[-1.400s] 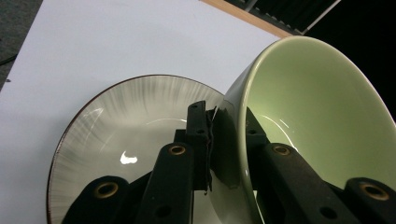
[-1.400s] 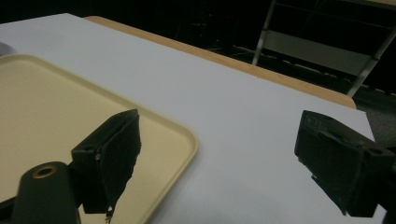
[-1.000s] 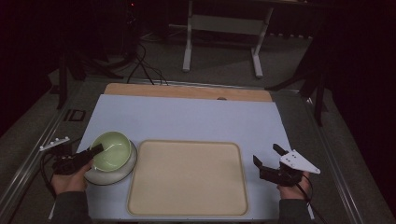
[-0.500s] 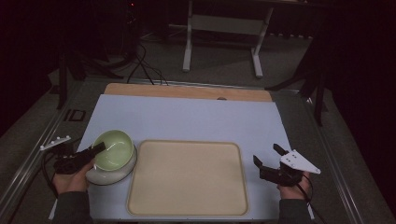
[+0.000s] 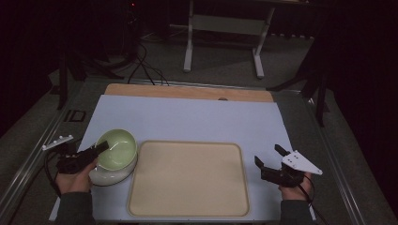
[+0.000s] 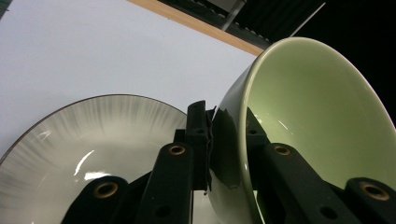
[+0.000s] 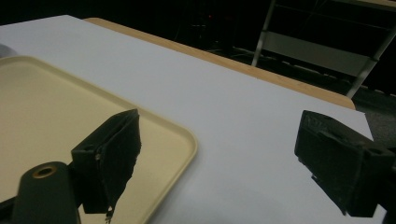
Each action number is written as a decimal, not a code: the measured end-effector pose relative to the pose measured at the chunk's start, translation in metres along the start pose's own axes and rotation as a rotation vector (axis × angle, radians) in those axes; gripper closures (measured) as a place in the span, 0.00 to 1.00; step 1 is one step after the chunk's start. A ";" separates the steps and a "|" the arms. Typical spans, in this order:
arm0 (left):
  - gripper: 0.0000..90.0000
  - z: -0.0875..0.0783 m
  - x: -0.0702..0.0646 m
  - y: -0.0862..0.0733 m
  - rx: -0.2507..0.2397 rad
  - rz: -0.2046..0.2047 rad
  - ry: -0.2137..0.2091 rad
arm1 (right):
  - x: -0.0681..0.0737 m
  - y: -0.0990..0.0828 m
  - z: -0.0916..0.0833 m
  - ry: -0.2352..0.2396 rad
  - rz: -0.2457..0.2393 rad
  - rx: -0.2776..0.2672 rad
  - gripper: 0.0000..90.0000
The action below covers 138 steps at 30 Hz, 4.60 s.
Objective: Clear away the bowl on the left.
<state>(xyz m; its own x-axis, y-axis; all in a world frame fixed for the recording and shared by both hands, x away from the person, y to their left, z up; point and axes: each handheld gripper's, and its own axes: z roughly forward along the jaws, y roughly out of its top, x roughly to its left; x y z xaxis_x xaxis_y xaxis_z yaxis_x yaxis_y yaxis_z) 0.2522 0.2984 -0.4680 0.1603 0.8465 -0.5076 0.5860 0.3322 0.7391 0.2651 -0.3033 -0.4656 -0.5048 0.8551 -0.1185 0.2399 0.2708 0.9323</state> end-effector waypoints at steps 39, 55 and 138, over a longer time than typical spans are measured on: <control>0.89 0.009 -0.019 -0.001 -0.006 0.016 -0.033 | 0.000 0.000 0.000 0.000 -0.002 -0.001 0.15; 0.88 0.016 -0.032 -0.004 0.007 0.052 -0.046 | 0.000 0.000 0.000 0.000 -0.001 -0.001 0.15; 0.88 0.063 -0.082 -0.027 0.119 0.178 -0.137 | 0.000 0.000 0.000 -0.006 0.000 -0.002 0.15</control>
<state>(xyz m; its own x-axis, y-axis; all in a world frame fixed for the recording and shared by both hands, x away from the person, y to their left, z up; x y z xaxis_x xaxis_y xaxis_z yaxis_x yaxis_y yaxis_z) 0.2734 0.1934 -0.4739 0.3710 0.8205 -0.4350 0.6267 0.1245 0.7693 0.2650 -0.3034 -0.4654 -0.5001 0.8576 -0.1199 0.2383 0.2694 0.9331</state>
